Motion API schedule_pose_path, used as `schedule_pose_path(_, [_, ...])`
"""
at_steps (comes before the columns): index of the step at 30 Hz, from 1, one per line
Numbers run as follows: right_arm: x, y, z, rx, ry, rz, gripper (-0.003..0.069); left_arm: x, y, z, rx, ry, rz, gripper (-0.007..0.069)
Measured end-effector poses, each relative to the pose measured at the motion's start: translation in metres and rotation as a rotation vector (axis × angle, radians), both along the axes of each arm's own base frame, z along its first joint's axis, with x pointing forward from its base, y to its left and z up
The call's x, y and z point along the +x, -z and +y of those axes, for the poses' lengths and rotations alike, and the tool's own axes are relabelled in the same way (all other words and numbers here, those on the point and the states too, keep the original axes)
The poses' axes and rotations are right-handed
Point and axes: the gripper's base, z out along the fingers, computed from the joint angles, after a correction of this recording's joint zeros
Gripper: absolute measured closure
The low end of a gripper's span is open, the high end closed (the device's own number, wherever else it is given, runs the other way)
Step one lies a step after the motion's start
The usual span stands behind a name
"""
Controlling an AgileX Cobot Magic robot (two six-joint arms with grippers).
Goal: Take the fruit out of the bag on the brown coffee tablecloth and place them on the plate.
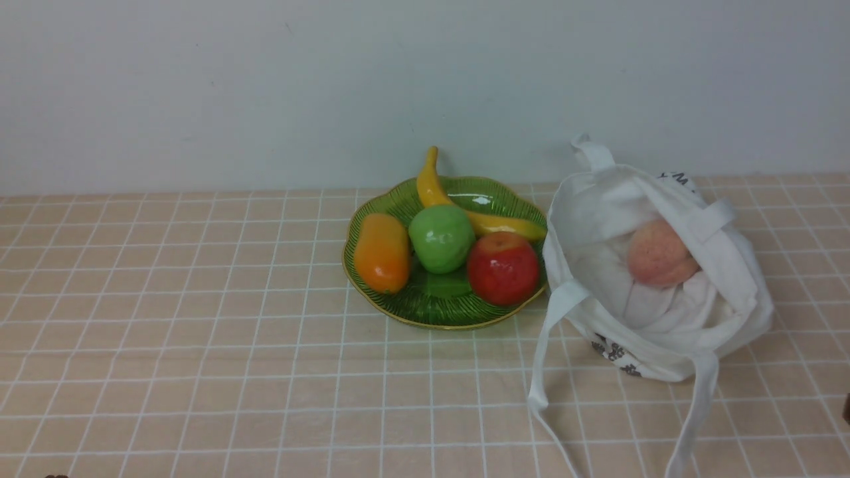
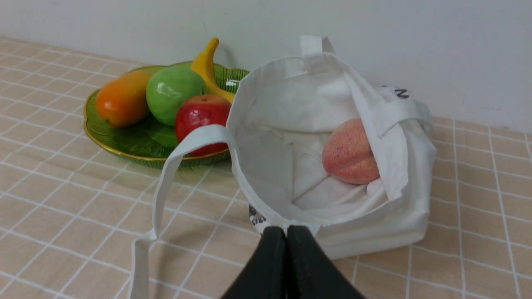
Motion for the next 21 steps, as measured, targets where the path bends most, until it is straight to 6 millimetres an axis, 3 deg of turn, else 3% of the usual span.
schedule_pose_path(12, [-0.006,0.010,-0.002,-0.004,0.005,0.007,0.0673,0.000,0.000,0.000,0.000,0.000,0.000,0.0633])
schedule_pose_path(21, [-0.018,0.056,-0.013,0.111,0.163,-0.071,0.0673,0.000,0.000,0.000,0.000,0.000,0.000,0.0633])
